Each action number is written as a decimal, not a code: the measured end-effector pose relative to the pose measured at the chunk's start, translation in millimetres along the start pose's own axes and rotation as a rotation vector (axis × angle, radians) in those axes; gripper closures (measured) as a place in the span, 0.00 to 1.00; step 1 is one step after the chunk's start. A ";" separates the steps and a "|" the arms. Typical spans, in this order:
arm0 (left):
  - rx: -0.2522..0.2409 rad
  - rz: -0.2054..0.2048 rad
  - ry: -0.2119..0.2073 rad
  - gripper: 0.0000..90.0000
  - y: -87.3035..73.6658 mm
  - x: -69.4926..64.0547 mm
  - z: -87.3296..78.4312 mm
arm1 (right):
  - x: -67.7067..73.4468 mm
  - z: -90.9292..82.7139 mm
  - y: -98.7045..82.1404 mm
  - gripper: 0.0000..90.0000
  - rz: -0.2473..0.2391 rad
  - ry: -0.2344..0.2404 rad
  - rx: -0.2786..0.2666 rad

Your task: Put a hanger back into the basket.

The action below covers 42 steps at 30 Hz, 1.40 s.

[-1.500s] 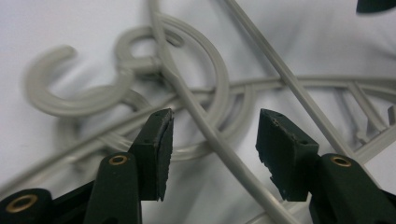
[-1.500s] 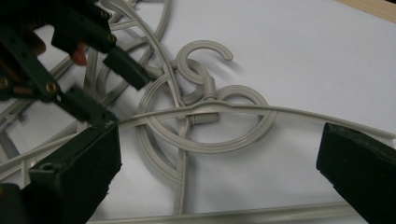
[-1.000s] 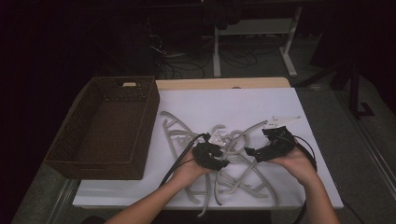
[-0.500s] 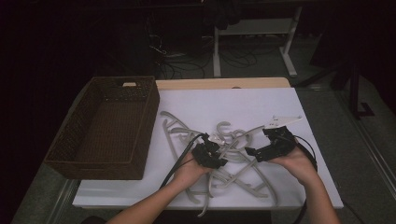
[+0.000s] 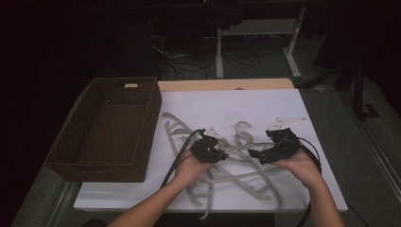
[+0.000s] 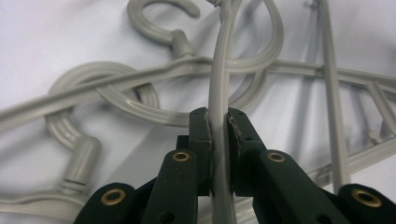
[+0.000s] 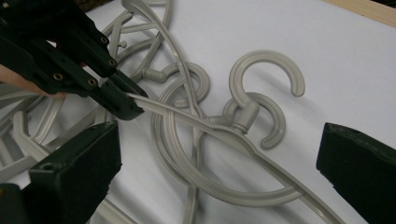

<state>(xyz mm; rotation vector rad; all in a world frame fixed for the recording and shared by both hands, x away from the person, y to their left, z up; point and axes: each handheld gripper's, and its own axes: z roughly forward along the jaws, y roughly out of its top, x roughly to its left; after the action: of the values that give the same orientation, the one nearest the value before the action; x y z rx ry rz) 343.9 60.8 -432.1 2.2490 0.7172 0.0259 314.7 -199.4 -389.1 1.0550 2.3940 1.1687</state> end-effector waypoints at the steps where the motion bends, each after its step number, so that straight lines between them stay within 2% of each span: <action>1: -0.006 0.004 -0.004 0.92 1.0 0.6 -2.9 | 0.1 -1.0 0.3 0.00 0.000 0.000 -0.003; 5: -0.027 0.023 0.006 0.92 6.6 5.0 -18.5 | 1.0 -2.8 1.4 0.00 -0.004 0.000 -0.010; 11: -0.080 0.005 0.032 0.92 15.6 19.7 -49.5 | 5.2 -10.7 5.7 0.00 -0.017 -0.004 -0.031; 19: -0.156 -0.037 0.122 0.92 25.5 45.7 -111.4 | 6.8 -20.5 7.6 0.00 -0.024 -0.005 -0.061; 24: -0.183 -0.053 0.184 0.92 26.2 61.4 -153.0 | 3.5 -19.0 2.9 0.00 -0.019 -0.004 -0.051; 25: -0.195 -0.061 0.200 0.92 24.9 67.8 -167.9 | 2.8 -18.5 1.7 0.00 -0.019 -0.004 -0.050; 26: -0.195 -0.061 0.200 0.92 24.9 67.8 -167.9 | 2.8 -18.5 1.7 0.00 -0.019 -0.004 -0.050; 32: -0.229 -0.104 0.252 0.92 12.2 91.9 -215.5 | -2.0 -12.0 -10.9 0.00 -0.004 0.012 -0.037; 35: -0.254 -0.129 0.280 0.92 1.3 103.6 -241.3 | -2.7 -5.4 -23.5 0.00 -0.004 0.020 -0.027; 40: -0.273 -0.140 0.340 0.92 -15.2 116.2 -277.6 | -0.4 -0.3 -36.3 0.00 -0.005 0.021 -0.034; 42: -0.284 -0.142 0.355 0.92 -22.0 120.2 -289.6 | -0.7 0.9 -42.6 0.00 0.009 0.028 -0.045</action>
<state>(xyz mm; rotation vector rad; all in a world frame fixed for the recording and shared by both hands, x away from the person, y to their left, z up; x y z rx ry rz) 367.2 325.9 -264.9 1.9351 0.9924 0.4397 294.7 -216.8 -422.5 1.0427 2.3748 1.2428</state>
